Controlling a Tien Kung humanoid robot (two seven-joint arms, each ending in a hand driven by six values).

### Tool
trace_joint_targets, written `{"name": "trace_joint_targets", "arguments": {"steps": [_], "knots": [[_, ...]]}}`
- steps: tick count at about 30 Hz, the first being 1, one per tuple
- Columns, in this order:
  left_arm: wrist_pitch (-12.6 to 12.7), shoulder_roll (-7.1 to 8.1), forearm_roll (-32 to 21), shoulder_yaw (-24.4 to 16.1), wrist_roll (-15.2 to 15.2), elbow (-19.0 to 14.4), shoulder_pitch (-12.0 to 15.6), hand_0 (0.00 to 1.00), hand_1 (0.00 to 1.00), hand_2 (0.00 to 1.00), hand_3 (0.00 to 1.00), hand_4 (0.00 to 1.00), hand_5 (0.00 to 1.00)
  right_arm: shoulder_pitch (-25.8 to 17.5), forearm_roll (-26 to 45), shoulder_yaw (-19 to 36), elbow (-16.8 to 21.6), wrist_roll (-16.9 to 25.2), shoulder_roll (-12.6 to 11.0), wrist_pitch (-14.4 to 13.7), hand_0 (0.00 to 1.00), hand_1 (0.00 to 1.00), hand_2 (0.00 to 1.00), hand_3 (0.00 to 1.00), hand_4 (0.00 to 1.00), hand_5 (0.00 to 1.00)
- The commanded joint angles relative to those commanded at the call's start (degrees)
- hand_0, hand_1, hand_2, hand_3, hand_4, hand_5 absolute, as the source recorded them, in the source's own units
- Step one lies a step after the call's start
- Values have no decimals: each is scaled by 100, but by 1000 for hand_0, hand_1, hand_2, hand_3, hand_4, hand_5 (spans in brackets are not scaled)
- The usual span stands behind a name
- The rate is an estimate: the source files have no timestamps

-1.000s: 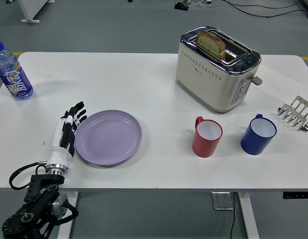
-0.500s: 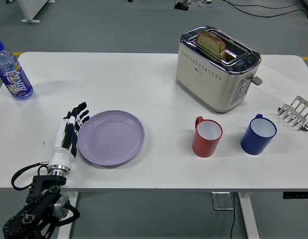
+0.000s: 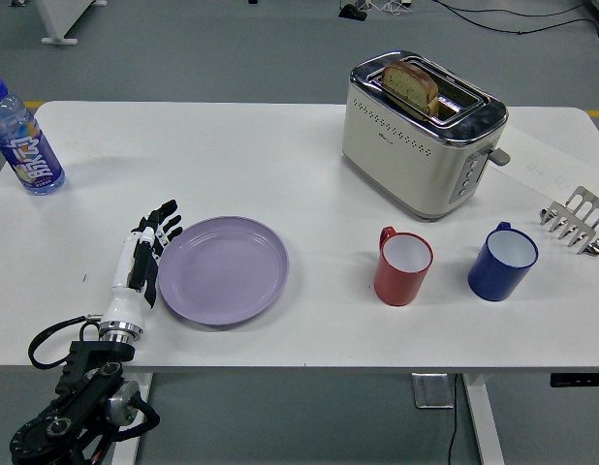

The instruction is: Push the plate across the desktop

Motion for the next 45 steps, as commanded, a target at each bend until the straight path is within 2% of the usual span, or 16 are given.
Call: {"name": "trace_joint_targets", "arguments": {"steps": [11, 32, 39, 41, 42, 45], "knots": [[28, 0, -56, 254, -20, -63, 4, 815, 869, 909, 809, 506, 998, 3, -60, 43, 0, -12, -1, 2, 676, 676, 757, 704, 322, 316], [28, 0, -159, 463, -32, -271, -62, 815, 868, 909, 800, 502, 998, 29, -60, 16, 0, -14, -2, 2, 680, 678, 756, 704, 323, 313], [172, 0, 77, 287, 26, -523, -19, 812, 866, 906, 799, 503, 998, 13, -41, -5, 0, -10, -2, 3, 680, 677, 756, 704, 322, 313], [207, 0, 248, 116, 126, -640, -4, 812, 866, 906, 799, 503, 998, 5, -41, -4, 0, -9, -4, 5, 680, 677, 756, 704, 322, 313], [196, 0, 308, 39, 174, -678, 0, 759, 816, 851, 754, 499, 998, 2, -47, 1, 0, -9, -5, 6, 679, 677, 756, 704, 322, 312], [116, 0, 479, -215, 342, -810, -5, 759, 816, 851, 754, 499, 998, -4, -58, 18, 0, -13, -4, 6, 679, 677, 756, 704, 322, 312]]}}
